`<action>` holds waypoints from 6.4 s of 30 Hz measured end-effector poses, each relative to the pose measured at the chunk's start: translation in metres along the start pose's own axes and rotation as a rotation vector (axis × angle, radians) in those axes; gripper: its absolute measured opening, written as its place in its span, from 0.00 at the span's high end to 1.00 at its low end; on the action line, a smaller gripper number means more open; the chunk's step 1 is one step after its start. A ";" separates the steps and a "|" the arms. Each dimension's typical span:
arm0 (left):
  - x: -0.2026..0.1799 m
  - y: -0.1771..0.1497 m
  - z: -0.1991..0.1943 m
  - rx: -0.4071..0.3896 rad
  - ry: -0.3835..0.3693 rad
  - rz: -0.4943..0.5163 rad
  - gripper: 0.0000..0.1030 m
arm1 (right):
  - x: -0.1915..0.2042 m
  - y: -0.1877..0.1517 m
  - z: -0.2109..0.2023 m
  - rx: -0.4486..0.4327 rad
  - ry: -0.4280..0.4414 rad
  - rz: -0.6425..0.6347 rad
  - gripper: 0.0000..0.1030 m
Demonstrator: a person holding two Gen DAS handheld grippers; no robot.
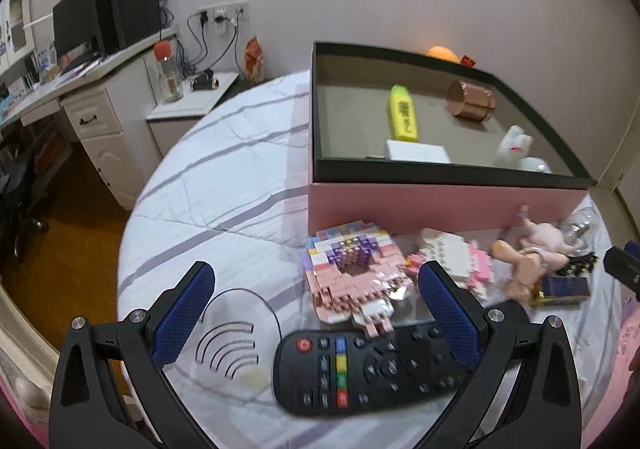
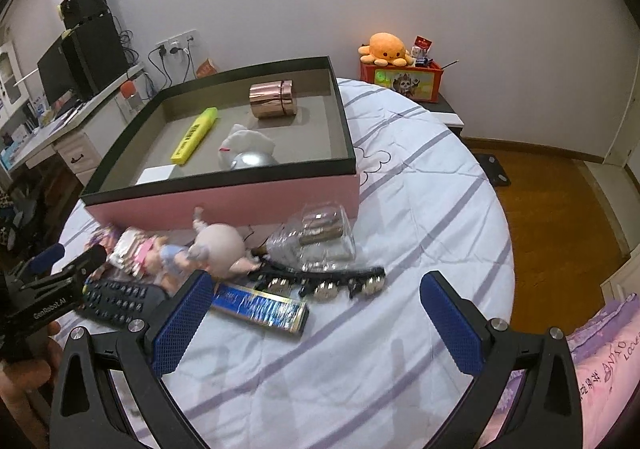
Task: Organize rigid objects
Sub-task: 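Withdraw both tools and move toward the block figure and glass bottle, then grasp the pink block figure with the left tool while the right tool grasps the glass bottle, then place block figure and glass bottle into the pink box and release both, then withdraw both tools from the box toward the remaining items, then grasp the white plug adapter with the left tool while the right tool grasps the blue lighter box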
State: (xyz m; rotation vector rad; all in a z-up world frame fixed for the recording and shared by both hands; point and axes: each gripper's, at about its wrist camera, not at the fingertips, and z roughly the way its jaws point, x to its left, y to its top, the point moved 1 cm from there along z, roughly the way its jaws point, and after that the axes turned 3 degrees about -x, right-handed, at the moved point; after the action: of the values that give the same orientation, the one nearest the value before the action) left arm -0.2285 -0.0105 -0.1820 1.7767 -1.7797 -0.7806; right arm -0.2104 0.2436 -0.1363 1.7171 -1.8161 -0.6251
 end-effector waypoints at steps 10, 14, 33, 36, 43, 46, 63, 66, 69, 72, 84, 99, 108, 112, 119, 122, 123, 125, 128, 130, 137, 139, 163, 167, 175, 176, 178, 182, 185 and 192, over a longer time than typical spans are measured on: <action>0.003 0.002 0.021 0.042 0.004 -0.032 0.04 | -0.004 0.012 0.034 0.032 -0.001 -0.008 0.00; 0.003 0.000 0.020 0.040 0.025 -0.015 0.18 | -0.004 0.013 0.047 0.049 0.005 -0.012 0.00; 0.009 0.002 0.010 -0.003 -0.049 -0.010 0.49 | -0.014 0.011 0.049 0.043 0.106 0.013 0.40; 0.010 0.003 0.003 -0.016 -0.054 -0.009 0.49 | -0.016 0.014 0.041 0.023 0.105 0.023 0.40; 0.012 0.015 -0.024 -0.072 -0.068 -0.007 0.49 | -0.017 0.027 0.010 -0.038 0.108 0.025 0.40; 0.011 0.024 -0.041 -0.105 -0.080 -0.002 0.49 | -0.013 0.036 -0.004 -0.070 0.121 0.019 0.40; -0.026 0.115 -0.056 -0.249 -0.151 0.052 0.49 | 0.033 0.105 0.003 -0.146 0.193 -0.078 0.40; -0.036 0.132 -0.029 -0.230 -0.165 0.060 0.49 | 0.040 0.117 0.024 -0.121 0.202 -0.088 0.40; -0.043 0.142 -0.004 -0.206 -0.172 0.063 0.49 | 0.042 0.125 0.050 -0.087 0.201 -0.094 0.40; -0.050 0.149 0.022 -0.177 -0.174 0.072 0.49 | 0.043 0.130 0.076 -0.046 0.197 -0.093 0.40; -0.065 0.139 0.082 -0.056 -0.164 0.101 0.48 | 0.042 0.123 0.127 0.071 0.168 -0.099 0.39; -0.048 0.139 0.038 -0.125 -0.087 0.106 0.00 | 0.034 0.123 0.090 0.041 0.163 -0.091 0.10; -0.040 0.133 -0.026 -0.196 -0.061 0.090 0.00 | 0.035 0.112 0.035 -0.060 0.156 -0.055 0.00; -0.036 0.123 -0.064 -0.248 -0.069 0.073 0.00 | 0.034 0.103 0.004 -0.116 0.149 -0.032 0.00; -0.027 0.101 -0.124 -0.319 -0.063 0.058 0.00 | 0.030 0.080 -0.056 -0.196 0.142 -0.002 0.00; -0.026 0.091 -0.143 -0.336 -0.054 0.054 0.00 | 0.027 0.069 -0.076 -0.217 0.142 0.001 0.00; -0.025 0.087 -0.149 -0.339 -0.054 0.054 0.00 | 0.027 0.064 -0.085 -0.228 0.138 0.002 0.00; -0.025 0.080 -0.159 -0.345 -0.055 0.049 0.00 | 0.027 0.057 -0.097 -0.246 0.127 -0.006 0.00; -0.024 0.070 -0.172 -0.351 -0.049 0.037 0.00 | 0.030 0.046 -0.116 -0.275 0.106 -0.020 0.00; -0.023 0.062 -0.181 -0.359 -0.045 0.029 0.00 | 0.032 0.039 -0.128 -0.292 0.098 -0.031 0.00; -0.024 0.037 -0.208 -0.385 -0.033 0.013 0.00 | 0.036 0.010 -0.158 -0.348 0.050 -0.044 0.00; -0.025 0.030 -0.212 -0.379 -0.034 0.012 0.00 | 0.036 0.003 -0.163 -0.349 0.051 -0.047 0.00; -0.020 0.004 -0.229 -0.365 -0.027 -0.007 0.00 | 0.039 -0.024 -0.185 -0.343 0.060 -0.059 0.00; -0.017 0.001 -0.223 -0.354 -0.024 -0.012 0.00 | 0.035 -0.025 -0.176 -0.315 0.063 -0.053 0.00; -0.014 -0.006 -0.197 -0.304 -0.031 -0.006 0.00 | 0.024 -0.030 -0.145 -0.240 0.038 -0.038 0.00; -0.015 -0.007 -0.194 -0.299 -0.030 -0.001 0.00 | 0.023 -0.030 -0.142 -0.233 0.036 -0.038 0.00; -0.019 -0.009 -0.185 -0.283 -0.032 0.011 0.00 | 0.020 -0.030 -0.132 -0.210 0.031 -0.037 0.00; -0.032 -0.024 -0.165 -0.241 -0.062 0.035 0.00 | 0.013 -0.031 -0.110 -0.157 0.026 -0.032 0.00; -0.045 -0.038 -0.145 -0.193 -0.085 0.050 0.00 | 0.008 -0.034 -0.093 -0.119 0.026 -0.032 0.00; -0.075 -0.061 -0.104 -0.118 -0.117 0.061 0.00 | -0.002 -0.037 -0.051 -0.041 0.064 -0.029 0.00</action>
State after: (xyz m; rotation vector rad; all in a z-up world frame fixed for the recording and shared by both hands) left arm -0.1100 0.0611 -0.1476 1.6233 -1.8132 -0.9608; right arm -0.1484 0.2451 -0.1236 1.7203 -1.7255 -0.6082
